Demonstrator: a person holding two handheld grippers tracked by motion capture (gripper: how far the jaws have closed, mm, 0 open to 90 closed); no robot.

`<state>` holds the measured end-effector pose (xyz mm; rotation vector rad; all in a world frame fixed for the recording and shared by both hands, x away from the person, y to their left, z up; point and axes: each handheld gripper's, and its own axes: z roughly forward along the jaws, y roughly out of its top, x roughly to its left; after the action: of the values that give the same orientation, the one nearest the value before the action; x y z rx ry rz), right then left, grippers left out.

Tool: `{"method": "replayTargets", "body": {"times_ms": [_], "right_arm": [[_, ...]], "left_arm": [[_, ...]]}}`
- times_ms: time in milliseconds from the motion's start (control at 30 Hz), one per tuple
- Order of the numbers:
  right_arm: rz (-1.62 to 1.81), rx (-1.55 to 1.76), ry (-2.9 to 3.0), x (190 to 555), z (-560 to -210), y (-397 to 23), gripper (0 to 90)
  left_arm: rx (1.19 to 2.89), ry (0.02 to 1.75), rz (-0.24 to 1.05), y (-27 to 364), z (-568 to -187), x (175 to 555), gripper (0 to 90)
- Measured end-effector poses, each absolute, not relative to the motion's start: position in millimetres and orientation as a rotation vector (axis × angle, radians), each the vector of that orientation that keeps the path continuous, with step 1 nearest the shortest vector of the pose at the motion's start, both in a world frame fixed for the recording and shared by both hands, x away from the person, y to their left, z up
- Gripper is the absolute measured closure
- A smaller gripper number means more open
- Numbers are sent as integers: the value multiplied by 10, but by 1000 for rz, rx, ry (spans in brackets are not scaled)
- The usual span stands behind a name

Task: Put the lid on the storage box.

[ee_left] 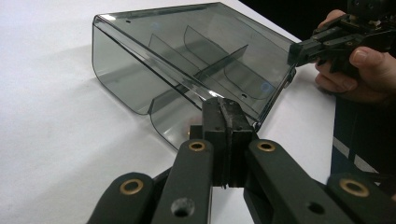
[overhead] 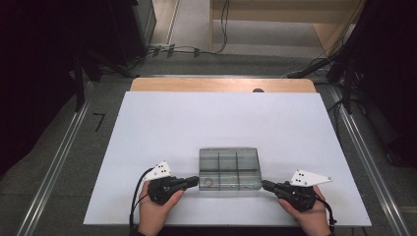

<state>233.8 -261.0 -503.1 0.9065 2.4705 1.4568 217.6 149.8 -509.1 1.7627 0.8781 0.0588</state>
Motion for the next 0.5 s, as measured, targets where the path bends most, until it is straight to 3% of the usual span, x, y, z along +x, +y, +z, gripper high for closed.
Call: {"method": "replayTargets", "body": {"times_ms": [333,500], "right_arm": [[1459,911,2467,2352,-5007,-2646,861],[1482,905,2431,2343,-4957,-2675,752]], "left_arm": [[1760,858,79,1514,-5063,2165,870],[1749,847,138,1533,-5020,2138,777]]}}
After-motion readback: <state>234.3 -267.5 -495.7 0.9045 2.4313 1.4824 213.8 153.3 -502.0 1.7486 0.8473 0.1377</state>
